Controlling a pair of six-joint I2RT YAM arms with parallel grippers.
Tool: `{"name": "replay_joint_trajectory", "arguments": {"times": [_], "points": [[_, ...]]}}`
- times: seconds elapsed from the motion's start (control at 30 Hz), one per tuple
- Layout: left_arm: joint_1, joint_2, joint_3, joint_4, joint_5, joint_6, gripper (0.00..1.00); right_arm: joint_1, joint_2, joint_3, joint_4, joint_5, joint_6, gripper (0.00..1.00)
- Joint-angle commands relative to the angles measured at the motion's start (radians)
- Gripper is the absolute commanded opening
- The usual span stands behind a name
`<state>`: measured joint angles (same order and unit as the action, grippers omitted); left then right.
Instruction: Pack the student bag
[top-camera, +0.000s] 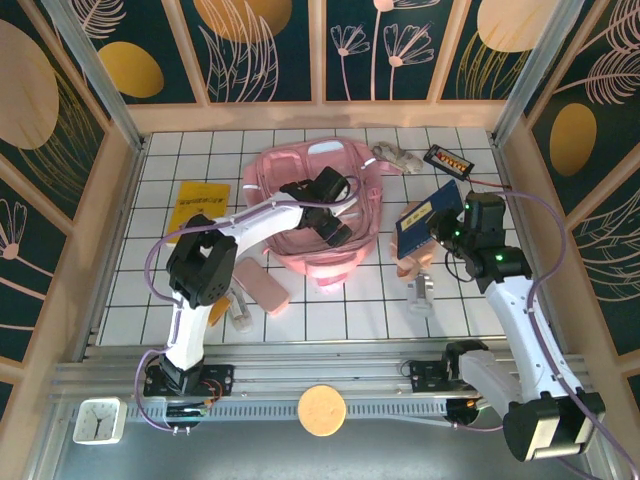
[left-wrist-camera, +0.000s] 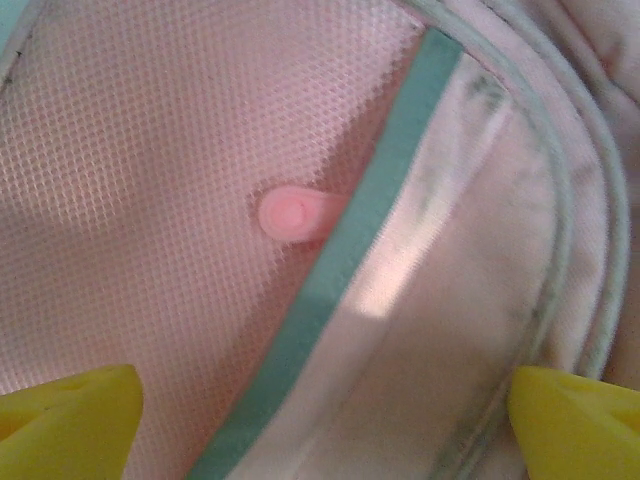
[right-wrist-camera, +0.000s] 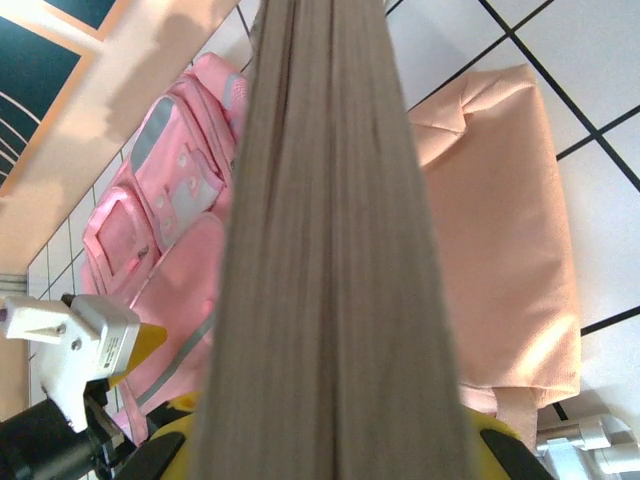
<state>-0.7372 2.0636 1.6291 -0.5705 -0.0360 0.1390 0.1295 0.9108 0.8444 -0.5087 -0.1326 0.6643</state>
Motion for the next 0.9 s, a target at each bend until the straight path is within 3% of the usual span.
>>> {"name": "replay_joint_trajectory", "arguments": {"times": [0.0, 0.23, 0.33, 0.43, 0.53, 0.6, 0.63, 0.87], "points": [[-0.014, -0.039, -0.035, -0.052, 0.037, 0.028, 0.93, -0.007, -0.003, -0.012, 0.068, -0.015, 0.017, 0.00], [-0.016, -0.021, -0.034, -0.050, 0.022, 0.026, 0.86, -0.006, -0.001, -0.021, 0.079, -0.020, 0.019, 0.00], [-0.016, 0.014, -0.021, -0.042, -0.061, 0.021, 0.75, -0.007, -0.006, -0.027, 0.087, -0.019, 0.026, 0.00], [-0.016, 0.096, 0.035, -0.082, -0.075, 0.031, 0.61, -0.006, -0.004, -0.024, 0.091, -0.018, 0.032, 0.00], [-0.016, 0.132, 0.077, -0.104, -0.065, 0.024, 0.34, -0.006, 0.001, -0.010, 0.088, -0.021, 0.031, 0.00], [-0.016, 0.123, 0.112, -0.122, -0.052, 0.000, 0.06, -0.006, 0.003, 0.002, 0.085, -0.033, 0.031, 0.00], [-0.015, 0.110, 0.124, -0.124, -0.043, -0.018, 0.00, -0.007, 0.005, 0.004, 0.085, -0.044, 0.030, 0.00], [0.015, -0.014, 0.305, -0.161, 0.091, -0.182, 0.00, -0.001, 0.004, -0.014, 0.151, -0.233, 0.054, 0.00]]}}
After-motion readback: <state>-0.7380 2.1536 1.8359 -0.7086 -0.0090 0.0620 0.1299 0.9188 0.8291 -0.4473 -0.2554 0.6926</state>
